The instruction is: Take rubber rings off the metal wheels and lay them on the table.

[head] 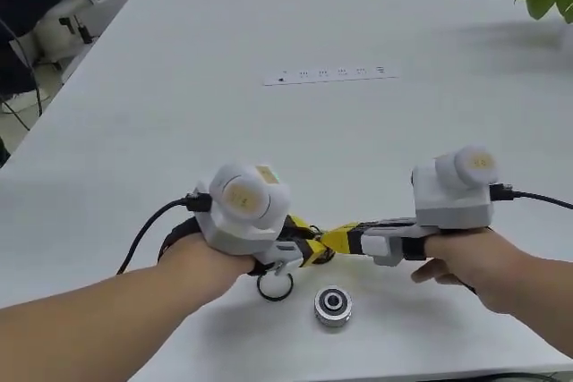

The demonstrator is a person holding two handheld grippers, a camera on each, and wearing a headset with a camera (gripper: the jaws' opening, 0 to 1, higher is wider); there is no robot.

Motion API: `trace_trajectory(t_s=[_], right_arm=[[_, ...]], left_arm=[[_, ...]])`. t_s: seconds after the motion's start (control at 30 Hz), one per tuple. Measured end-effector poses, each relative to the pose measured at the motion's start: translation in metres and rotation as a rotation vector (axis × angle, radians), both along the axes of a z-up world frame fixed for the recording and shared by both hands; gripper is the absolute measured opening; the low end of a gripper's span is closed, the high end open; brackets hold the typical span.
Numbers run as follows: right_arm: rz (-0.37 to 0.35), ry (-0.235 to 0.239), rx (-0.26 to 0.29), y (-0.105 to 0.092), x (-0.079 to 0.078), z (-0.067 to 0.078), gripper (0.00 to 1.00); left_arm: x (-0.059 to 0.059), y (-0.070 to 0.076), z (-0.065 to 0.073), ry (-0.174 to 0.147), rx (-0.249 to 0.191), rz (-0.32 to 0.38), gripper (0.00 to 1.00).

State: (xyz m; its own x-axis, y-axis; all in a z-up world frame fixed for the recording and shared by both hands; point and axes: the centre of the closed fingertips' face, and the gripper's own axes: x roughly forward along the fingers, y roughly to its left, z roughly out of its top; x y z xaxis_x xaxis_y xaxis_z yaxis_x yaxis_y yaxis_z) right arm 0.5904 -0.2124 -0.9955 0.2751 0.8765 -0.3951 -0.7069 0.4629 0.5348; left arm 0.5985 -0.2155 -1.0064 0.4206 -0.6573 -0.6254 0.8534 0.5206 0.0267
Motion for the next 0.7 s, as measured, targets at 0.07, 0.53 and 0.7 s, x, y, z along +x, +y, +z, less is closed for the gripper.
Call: trace_trajectory(t_s=[0.07,0.53,0.7], right_arm=[[-0.019,0.0,-0.021,-0.0037,0.0029,-0.0032,0.0],[-0.004,-0.068,-0.1,-0.0069,0.0068,-0.007,0.0],[-0.006,-0.052,-0.092,-0.0076,0.0074,-0.0069,0.0]], left_arm=[[-0.0002,-0.0001,0.0001,-0.002,0.003,-0.001,0.13],[-0.0032,0.0004,-0.0001,0.007,0.02,-0.012,0.13],[-0.0052,0.0007,0.0018,0.005,0.025,-0.021,0.14]])
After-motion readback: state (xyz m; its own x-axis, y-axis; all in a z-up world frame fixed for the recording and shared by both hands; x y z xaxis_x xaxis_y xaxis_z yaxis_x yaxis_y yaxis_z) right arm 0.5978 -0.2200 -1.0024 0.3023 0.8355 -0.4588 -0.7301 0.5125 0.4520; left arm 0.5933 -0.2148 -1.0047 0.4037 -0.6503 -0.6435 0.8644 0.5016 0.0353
